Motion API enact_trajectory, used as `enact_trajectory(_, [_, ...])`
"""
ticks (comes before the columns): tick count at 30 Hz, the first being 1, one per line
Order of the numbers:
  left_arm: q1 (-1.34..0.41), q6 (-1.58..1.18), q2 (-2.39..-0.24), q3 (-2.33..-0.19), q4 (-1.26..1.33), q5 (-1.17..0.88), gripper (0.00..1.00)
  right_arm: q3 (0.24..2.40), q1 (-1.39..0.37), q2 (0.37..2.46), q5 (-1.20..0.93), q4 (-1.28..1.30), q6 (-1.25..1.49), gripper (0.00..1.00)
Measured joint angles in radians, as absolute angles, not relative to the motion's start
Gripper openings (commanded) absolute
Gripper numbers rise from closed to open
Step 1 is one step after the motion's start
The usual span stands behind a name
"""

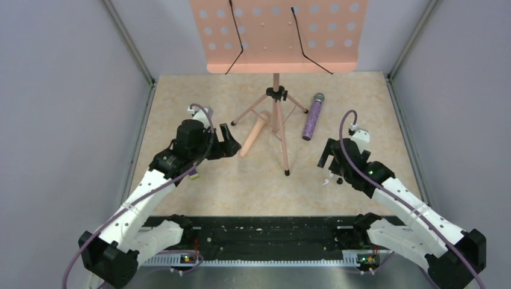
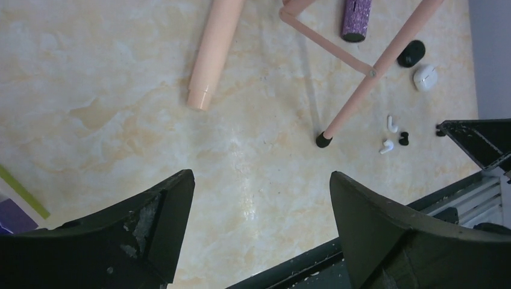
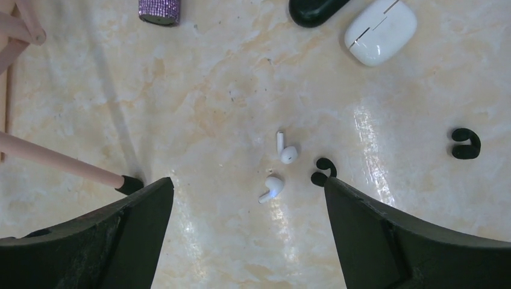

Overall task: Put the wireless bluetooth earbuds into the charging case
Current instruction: Pick up the charging case from the corner of the board.

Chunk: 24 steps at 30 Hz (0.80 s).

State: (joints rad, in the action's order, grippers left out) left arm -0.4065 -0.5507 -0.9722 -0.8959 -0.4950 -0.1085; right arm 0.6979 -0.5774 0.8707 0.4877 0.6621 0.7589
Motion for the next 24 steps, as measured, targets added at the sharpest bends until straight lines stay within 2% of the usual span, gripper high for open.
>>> enact_trajectory(4, [-0.529,-0.551,-1.003,-0.894,-0.503,-0.029,0.89,0.695,-0.559,0.886,0.451,0.658,0.727,0.79])
enact_trajectory(5, [-0.558,-0.552,-1.01,-0.889,-0.502,-0.011,0.89,0.695,-0.537,0.886,0.439,0.658,0.717,0.73])
enact_trajectory(7, [-0.613,-0.566,-1.011,-0.869,-0.5,0.013,0.91,0.693,-0.425,0.886,0.389,0.647,0.696,0.52])
enact_trajectory(8, [-0.638,-0.579,-1.01,-0.859,-0.5,0.021,0.91,0.691,-0.371,0.886,0.371,0.637,0.682,0.48])
enact_trajectory(10, [-0.672,-0.602,-1.01,-0.847,-0.499,0.033,0.91,0.676,-0.232,0.889,0.306,0.604,0.668,0.46])
enact_trajectory(14, [-0.726,-0.615,-1.006,-0.841,-0.465,0.065,0.91,0.67,-0.068,0.963,0.219,0.557,0.643,0.45])
enact_trajectory(20, [-0.786,-0.599,-1.006,-0.833,-0.43,0.115,0.91,0.67,-0.022,1.121,0.141,0.498,0.616,0.48])
enact_trajectory(24, [-0.794,-0.592,-1.001,-0.802,-0.388,0.141,0.92,0.68,0.017,1.188,0.125,0.467,0.602,0.54])
